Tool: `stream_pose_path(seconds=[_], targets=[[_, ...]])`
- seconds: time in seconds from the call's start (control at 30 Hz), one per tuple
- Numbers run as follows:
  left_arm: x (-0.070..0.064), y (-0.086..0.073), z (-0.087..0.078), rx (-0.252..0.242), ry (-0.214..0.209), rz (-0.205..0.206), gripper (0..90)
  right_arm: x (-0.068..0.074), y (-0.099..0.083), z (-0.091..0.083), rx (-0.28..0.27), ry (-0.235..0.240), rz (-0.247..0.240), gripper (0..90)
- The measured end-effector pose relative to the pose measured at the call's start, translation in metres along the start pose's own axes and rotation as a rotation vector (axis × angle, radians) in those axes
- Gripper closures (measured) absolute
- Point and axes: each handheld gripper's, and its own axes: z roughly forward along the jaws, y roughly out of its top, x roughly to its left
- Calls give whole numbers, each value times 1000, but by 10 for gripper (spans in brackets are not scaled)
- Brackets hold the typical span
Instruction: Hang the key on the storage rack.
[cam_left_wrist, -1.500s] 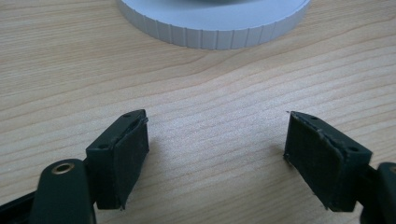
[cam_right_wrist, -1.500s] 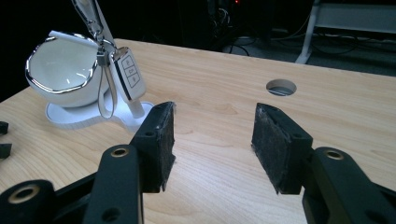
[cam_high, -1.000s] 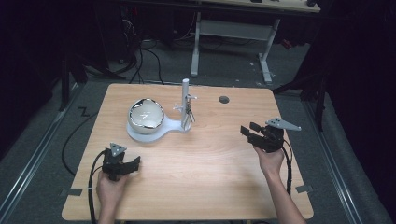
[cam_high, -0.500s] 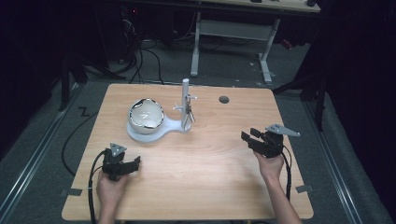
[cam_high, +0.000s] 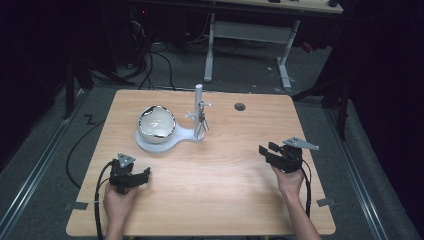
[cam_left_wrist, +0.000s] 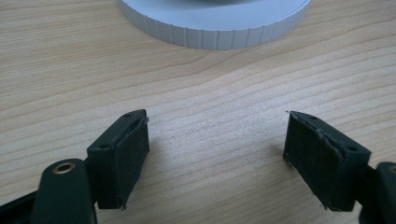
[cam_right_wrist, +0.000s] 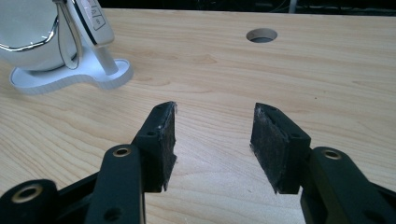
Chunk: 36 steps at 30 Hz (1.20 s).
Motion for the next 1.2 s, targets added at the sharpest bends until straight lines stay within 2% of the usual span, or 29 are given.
stream_pose_path(seconds=[0.17, 0.6, 0.73, 0.9, 1.2], targets=[[0, 0, 0, 0, 0, 0, 226, 0, -6, 4, 17, -6, 9, 495], [0, 0, 0, 0, 0, 0, 226, 0, -18, 18, 80, -27, -18, 492], [0, 0, 0, 0, 0, 0, 226, 0, -22, 22, 96, -33, -13, 488], [0, 0, 0, 0, 0, 0, 226, 3, -24, 29, 117, -41, -38, 486], [0, 0, 0, 0, 0, 0, 226, 7, -30, 41, 157, -42, -42, 465]])
